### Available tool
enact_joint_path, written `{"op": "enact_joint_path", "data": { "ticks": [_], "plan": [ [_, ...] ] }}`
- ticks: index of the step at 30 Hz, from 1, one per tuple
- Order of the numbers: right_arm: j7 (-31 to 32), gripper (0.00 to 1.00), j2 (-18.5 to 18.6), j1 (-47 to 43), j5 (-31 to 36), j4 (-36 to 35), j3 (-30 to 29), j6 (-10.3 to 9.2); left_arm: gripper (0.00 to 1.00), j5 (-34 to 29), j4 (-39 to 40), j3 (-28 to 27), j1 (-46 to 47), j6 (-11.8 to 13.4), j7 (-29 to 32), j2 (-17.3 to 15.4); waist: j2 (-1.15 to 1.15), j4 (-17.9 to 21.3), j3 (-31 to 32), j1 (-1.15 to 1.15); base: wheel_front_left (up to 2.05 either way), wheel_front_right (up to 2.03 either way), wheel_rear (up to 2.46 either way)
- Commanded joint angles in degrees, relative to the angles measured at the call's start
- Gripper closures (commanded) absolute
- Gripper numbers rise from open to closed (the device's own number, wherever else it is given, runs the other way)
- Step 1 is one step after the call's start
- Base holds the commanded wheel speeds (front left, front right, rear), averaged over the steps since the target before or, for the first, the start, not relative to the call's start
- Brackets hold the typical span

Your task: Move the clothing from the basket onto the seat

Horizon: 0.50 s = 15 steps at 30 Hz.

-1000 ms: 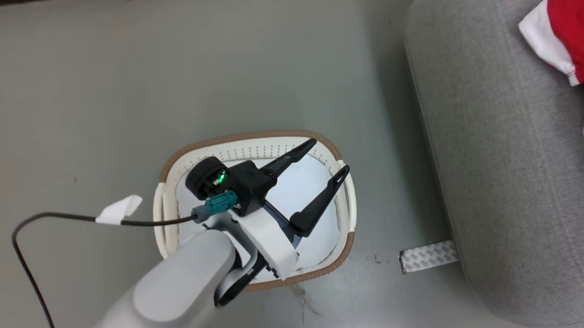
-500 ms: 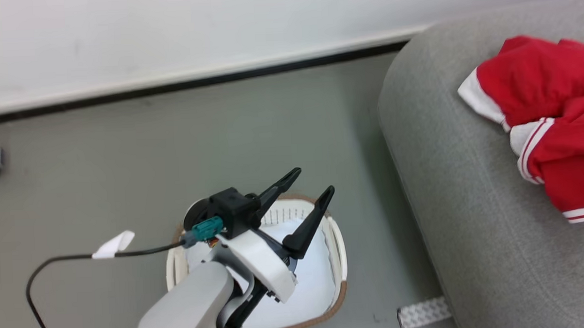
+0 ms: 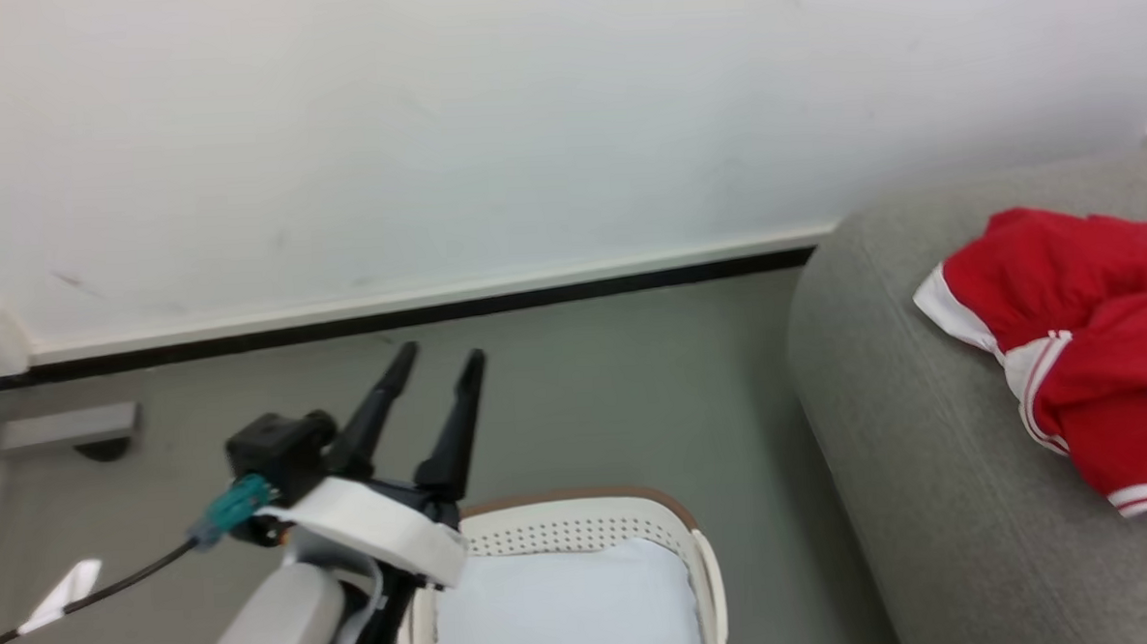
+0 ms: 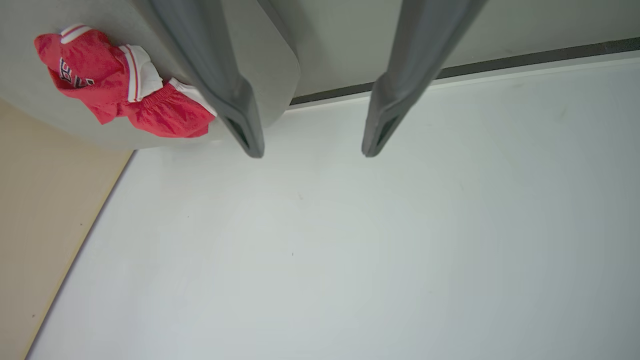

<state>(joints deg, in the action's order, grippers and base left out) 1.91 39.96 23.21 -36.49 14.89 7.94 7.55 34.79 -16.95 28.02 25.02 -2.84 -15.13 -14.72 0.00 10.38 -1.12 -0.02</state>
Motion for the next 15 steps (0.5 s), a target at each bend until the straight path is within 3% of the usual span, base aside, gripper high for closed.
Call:
{"op": "enact_joint_path", "data": {
  "ticks": [1, 9, 15],
  "plan": [
    [-0.27, 0.00, -1.16, -1.36, 0.62, -0.92, -0.44, -0.13, 0.00, -0.83, 0.53, -0.94, -0.93, 0.45, 0.01, -0.32, 0.00, -1.98, 1.80, 0.02, 0.00, 0.00, 0.00],
    [-3.82, 0.00, -14.00, -10.37, 6.69, -10.67, -6.99, -0.14, 0.00, -1.25, 2.37, -10.88, -8.93, 1.07, 0.01, -0.40, 0.00, -5.41, 3.91, 0.02, 0.00, 0.00, 0.00],
    [-8.96, 0.00, -23.75, -16.88, 10.67, -12.88, -8.27, -0.14, 0.00, -4.47, 0.92, -16.49, -13.92, 1.64, 0.01, 0.89, 0.00, -7.00, 4.45, 0.02, 0.00, 0.00, 0.00]
  ]
}}
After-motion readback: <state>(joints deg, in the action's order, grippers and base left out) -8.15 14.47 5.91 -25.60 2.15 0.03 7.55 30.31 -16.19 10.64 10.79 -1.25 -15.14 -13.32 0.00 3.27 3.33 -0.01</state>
